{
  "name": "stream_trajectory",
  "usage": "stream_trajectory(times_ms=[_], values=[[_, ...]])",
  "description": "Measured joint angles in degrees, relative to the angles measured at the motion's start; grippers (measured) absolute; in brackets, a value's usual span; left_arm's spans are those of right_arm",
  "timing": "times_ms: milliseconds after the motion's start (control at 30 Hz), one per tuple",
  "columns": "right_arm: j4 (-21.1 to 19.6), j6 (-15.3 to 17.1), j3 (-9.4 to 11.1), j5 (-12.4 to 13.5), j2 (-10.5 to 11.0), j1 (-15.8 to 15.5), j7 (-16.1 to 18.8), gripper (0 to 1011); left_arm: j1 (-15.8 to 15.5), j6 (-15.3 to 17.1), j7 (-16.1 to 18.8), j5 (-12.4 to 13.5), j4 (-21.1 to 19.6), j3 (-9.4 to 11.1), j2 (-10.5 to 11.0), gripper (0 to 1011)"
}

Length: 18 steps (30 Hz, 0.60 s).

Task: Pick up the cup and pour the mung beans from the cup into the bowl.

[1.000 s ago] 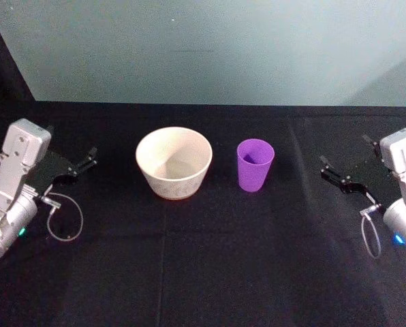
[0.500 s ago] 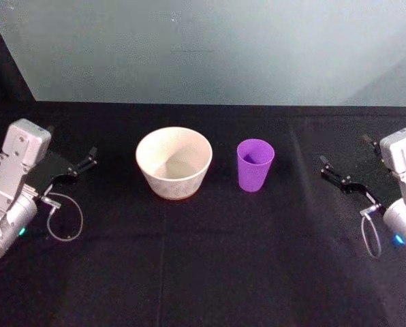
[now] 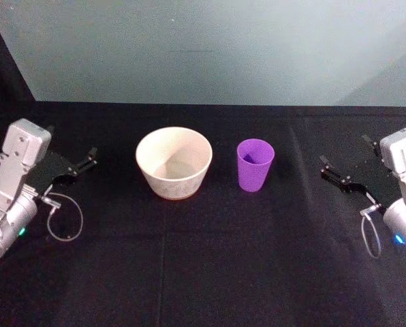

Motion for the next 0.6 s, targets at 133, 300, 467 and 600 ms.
stream_trajectory(times_ms=[133, 300, 467, 600], values=[[0.00, 0.00, 0.00, 0.00, 0.00, 0.00, 0.00, 1002, 0.00, 0.00, 0.00, 0.00, 0.00, 0.00, 0.00, 1000], [0.00, 0.00, 0.00, 0.00, 0.00, 0.00, 0.00, 1002, 0.00, 0.00, 0.00, 0.00, 0.00, 0.00, 0.00, 1000], [0.00, 0.00, 0.00, 0.00, 0.00, 0.00, 0.00, 1002, 0.00, 0.00, 0.00, 0.00, 0.00, 0.00, 0.00, 1000], [0.00, 0.00, 0.00, 0.00, 0.00, 0.00, 0.00, 1002, 0.00, 0.00, 0.00, 0.00, 0.00, 0.00, 0.00, 1000]])
